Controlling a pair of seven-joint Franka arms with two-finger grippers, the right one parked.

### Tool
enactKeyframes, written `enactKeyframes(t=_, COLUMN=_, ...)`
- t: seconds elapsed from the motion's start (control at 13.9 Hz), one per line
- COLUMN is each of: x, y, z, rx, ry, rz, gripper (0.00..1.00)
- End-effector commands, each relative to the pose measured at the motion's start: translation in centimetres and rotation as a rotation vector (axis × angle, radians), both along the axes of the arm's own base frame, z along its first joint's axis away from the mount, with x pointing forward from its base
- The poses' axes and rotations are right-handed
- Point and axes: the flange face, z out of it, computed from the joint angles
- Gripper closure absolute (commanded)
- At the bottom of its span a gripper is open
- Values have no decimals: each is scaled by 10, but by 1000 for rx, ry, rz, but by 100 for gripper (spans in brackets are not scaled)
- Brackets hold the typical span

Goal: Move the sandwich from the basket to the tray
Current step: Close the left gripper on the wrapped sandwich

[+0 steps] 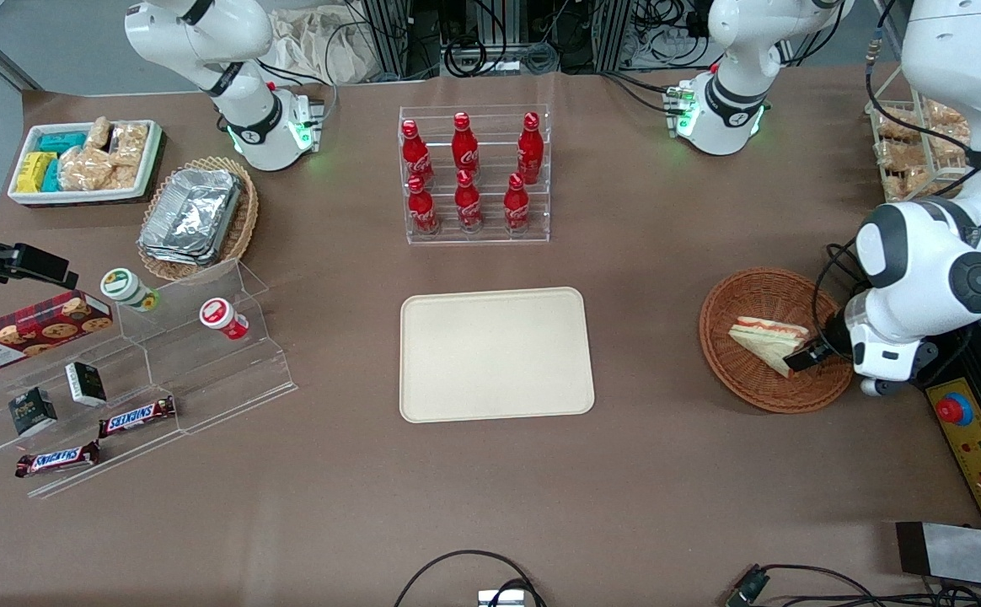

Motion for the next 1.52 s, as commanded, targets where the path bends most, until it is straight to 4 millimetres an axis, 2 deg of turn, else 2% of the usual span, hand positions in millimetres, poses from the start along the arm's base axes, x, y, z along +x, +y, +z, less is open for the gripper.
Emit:
enactKeyframes(t=0.0, x=1, y=-14, z=-5, rx=-6, ry=7, rz=17, gripper=0)
enactKeyframes(t=0.51, x=-2, y=-8, z=-34, rx=-6, ry=52, rz=0, gripper=1)
enactKeyframes(t=0.87, x=-4, y=-3, z=-44, rx=-6, ry=72, rz=-58, gripper=1)
enactKeyframes(t=0.94, x=-4, y=-4, z=-46, rx=-7, ry=76, rz=-58, gripper=11)
enactKeyframes(t=1.01, x=-4, y=-4, z=-45, rx=-7, ry=81, rz=-58, gripper=30)
enactKeyframes(t=1.23, x=-1, y=-5, z=-35, rx=-6, ry=101, rz=-40, gripper=98)
enactKeyframes(t=1.3, x=4, y=-6, z=-26, rx=-3, ry=87, rz=-47, gripper=100)
enactKeyframes(t=1.44, x=15, y=-6, z=4, rx=13, ry=72, rz=-68, gripper=100)
